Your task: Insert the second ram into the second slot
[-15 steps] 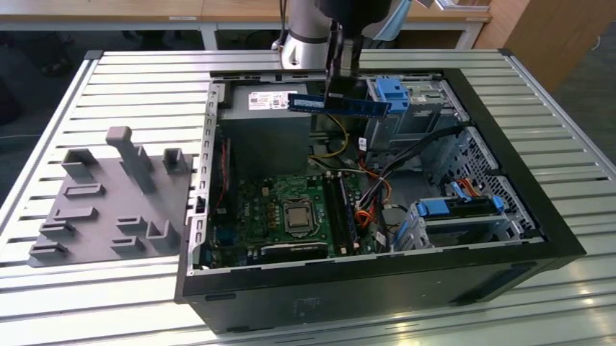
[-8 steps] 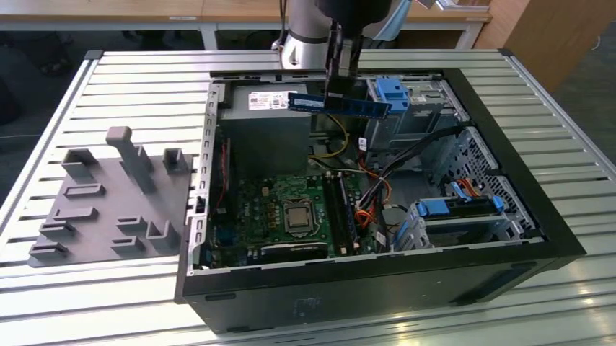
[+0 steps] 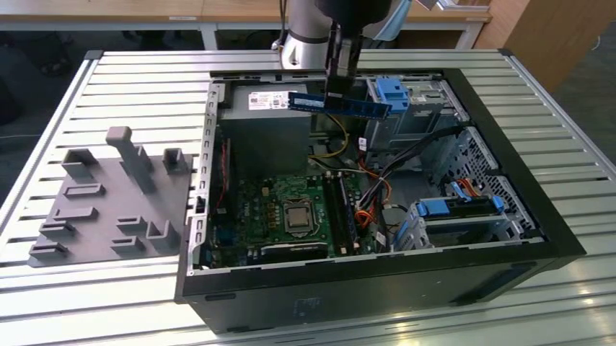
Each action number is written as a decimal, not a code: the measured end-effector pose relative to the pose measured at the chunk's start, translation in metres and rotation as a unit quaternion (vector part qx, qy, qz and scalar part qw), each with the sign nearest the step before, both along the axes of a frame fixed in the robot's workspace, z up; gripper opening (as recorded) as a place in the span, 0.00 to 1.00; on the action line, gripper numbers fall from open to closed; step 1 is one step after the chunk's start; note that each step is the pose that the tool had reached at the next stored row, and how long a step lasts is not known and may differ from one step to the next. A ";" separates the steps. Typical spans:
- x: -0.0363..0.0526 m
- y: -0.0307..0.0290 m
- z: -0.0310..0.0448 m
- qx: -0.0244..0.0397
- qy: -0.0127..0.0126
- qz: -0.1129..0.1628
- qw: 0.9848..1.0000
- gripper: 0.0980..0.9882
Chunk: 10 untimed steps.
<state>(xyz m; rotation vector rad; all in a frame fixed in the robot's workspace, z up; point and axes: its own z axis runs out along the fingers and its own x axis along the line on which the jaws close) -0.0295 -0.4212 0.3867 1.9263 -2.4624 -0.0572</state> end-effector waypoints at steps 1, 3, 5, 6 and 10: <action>0.0000 0.0000 0.0000 0.000 0.000 -0.002 1.000 0.04; 0.0000 0.0000 0.0000 0.000 0.000 -0.005 1.000 0.04; 0.0000 0.0000 0.0000 0.000 0.000 -0.007 1.000 0.04; 0.0000 0.0000 0.0000 0.000 0.000 -0.008 1.000 0.04; 0.0000 0.0000 0.0000 0.000 0.000 -0.015 1.000 0.04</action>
